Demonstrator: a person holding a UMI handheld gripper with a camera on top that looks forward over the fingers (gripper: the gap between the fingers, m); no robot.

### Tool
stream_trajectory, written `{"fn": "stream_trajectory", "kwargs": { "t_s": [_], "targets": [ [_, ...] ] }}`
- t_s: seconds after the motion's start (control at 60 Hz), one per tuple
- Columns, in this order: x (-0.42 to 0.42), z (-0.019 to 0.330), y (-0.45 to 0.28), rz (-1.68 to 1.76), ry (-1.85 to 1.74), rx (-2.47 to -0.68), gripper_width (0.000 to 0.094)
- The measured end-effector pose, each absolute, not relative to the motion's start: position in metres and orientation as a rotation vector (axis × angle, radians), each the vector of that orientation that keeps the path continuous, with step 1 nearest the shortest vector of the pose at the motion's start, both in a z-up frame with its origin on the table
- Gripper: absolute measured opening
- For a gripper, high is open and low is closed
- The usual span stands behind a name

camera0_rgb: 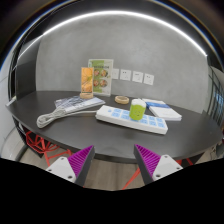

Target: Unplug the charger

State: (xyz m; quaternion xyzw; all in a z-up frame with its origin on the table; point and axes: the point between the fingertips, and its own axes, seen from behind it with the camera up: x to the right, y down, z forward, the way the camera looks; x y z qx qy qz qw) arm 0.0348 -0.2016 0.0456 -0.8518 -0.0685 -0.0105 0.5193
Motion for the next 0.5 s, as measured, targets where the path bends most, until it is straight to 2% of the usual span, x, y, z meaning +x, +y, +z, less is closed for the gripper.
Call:
{"fn": "stream_trajectory", "kwargs": {
  "t_s": [0.2,0.5],
  "targets": [
    [0.08,0.047,-0.149,0.034,-0.16,-1.997,0.0812],
    [0.111,0.053,-0.032,0.014,-0.048,-1.953,0.0801]
  ]
}}
